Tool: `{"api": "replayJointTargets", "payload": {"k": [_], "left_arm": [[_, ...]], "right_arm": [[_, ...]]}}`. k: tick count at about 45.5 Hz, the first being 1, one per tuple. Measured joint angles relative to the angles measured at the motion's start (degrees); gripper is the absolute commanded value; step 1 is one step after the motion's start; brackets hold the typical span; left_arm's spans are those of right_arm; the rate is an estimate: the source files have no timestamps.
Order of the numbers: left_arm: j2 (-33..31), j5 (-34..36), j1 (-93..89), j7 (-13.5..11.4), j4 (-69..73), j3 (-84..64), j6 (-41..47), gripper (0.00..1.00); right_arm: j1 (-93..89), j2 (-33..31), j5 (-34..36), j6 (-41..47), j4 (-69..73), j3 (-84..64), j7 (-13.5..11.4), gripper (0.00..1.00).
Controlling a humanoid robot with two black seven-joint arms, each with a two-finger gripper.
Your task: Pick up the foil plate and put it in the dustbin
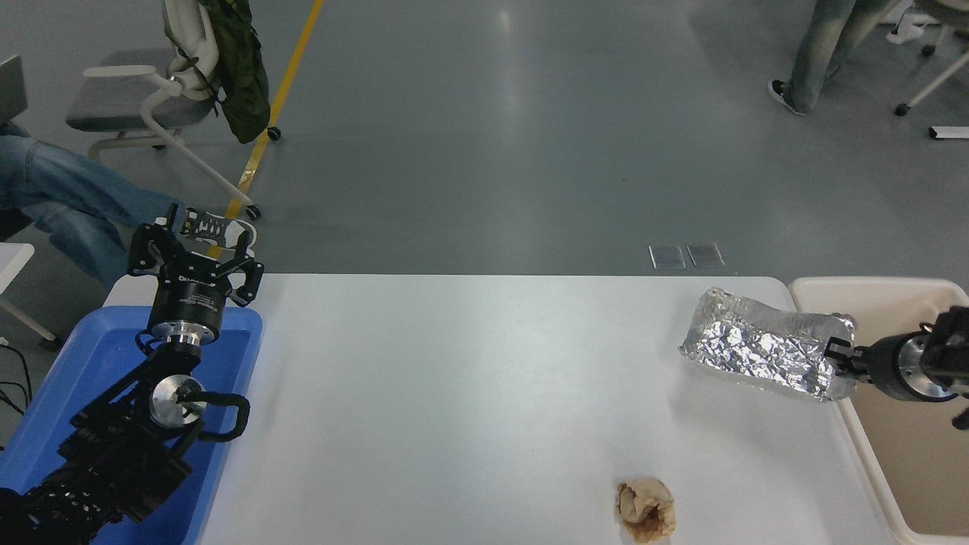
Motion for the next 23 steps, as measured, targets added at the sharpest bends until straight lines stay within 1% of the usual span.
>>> {"api": "replayJointTargets", "payload": {"k": [3, 8, 15, 23], "left_arm": [[0.00, 0.02, 0.00, 0.00, -0.01, 0.00, 0.00, 0.99], [0.00, 0.01, 0.00, 0.01, -0.03, 0.00, 0.00, 0.99], [0.00, 0.01, 0.00, 0.01, -0.01, 0.00, 0.00, 0.99], [0.00, 0.00, 0.01, 0.06, -0.01, 0.00, 0.00, 0.99]], "right_arm": [[4.04, -0.84, -0.03, 1.46, 3.68, -1.45, 0.10, 0.00], [11.69, -1.42, -0.06, 6.41, 8.44, -4.11, 0.18, 0.00], [24.28, -1.71, 0.54, 17.37, 13.11, -7.22, 0.28, 0.00], [37.69, -1.69, 2.91, 30.70, 15.77, -10.06, 0.31, 0.00]]}}
